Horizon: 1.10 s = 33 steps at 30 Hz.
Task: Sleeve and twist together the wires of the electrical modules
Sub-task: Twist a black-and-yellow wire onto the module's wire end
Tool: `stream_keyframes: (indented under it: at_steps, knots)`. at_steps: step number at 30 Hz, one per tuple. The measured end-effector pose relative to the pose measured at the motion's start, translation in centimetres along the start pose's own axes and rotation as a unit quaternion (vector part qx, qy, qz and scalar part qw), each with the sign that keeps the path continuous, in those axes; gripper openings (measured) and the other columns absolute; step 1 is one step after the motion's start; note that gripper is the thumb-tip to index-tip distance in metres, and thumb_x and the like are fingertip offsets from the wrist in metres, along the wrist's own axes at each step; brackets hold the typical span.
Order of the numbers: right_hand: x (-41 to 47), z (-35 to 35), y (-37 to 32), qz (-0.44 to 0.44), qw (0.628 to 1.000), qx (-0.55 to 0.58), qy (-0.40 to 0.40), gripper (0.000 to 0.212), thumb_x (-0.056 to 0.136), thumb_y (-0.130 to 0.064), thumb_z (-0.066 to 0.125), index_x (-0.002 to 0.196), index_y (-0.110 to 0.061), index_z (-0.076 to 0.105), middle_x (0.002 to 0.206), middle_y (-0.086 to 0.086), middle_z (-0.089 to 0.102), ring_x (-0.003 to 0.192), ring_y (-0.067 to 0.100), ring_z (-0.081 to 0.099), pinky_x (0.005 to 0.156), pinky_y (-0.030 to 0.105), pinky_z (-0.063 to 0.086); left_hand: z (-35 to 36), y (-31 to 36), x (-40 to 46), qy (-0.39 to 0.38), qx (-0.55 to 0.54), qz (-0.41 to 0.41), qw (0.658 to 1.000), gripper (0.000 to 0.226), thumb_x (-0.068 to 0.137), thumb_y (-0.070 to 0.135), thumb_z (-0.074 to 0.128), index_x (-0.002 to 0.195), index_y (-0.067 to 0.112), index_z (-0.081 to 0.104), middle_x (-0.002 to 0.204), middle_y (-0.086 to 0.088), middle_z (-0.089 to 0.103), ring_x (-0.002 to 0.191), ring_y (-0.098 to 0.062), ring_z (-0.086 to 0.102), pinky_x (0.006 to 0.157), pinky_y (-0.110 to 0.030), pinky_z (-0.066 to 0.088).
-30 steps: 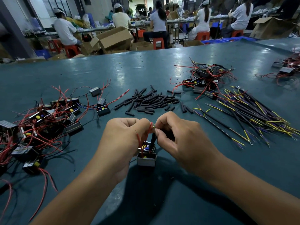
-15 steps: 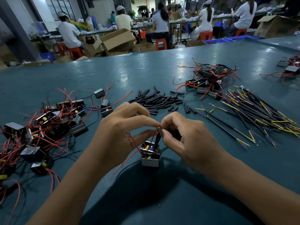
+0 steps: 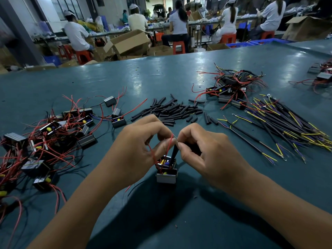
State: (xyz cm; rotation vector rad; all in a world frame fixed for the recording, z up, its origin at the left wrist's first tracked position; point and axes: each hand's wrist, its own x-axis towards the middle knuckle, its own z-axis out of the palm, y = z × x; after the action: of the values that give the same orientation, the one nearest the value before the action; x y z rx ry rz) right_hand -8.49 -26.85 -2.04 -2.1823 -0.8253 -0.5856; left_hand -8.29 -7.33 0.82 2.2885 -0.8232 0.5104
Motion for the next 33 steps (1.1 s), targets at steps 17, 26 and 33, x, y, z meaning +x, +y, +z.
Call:
stream_keyframes:
  at_steps: [17,26,33]
  knots:
    - [0.0,-0.2,0.2,0.004,1.0,-0.01,-0.001,0.008,0.095,-0.025,0.057,0.095,-0.016,0.057,0.061,-0.019,0.042,0.051,0.001,0.04,0.053,0.018,0.032,-1.2,0.2,-0.2,0.033,0.003,-0.022,0.999,0.013,0.081,0.021,0.074,0.092,0.026,0.076,0.083,0.01,0.058,0.065,-0.008,0.045,0.06,-0.016,0.035]
    - [-0.1,-0.2,0.2,-0.003,1.0,-0.008,-0.003,0.008,0.095,-0.022,0.057,0.095,-0.014,0.057,0.064,-0.014,0.05,0.054,0.01,0.043,0.05,0.026,0.038,-0.9,-0.7,-0.1,0.015,0.1,0.089,0.991,0.025,0.089,0.039,0.068,0.095,0.017,0.079,0.09,0.002,0.063,0.082,-0.023,0.06,0.066,-0.045,0.051]
    - [-0.1,-0.3,0.0,-0.007,1.0,-0.017,-0.014,0.009,0.095,-0.021,0.057,0.097,-0.012,0.057,0.064,-0.014,0.048,0.053,0.011,0.041,0.05,0.026,0.037,-0.5,0.0,0.0,0.01,0.085,0.068,0.994,0.018,0.091,0.03,0.067,0.088,0.014,0.075,0.086,0.003,0.061,0.079,-0.02,0.057,0.066,-0.041,0.048]
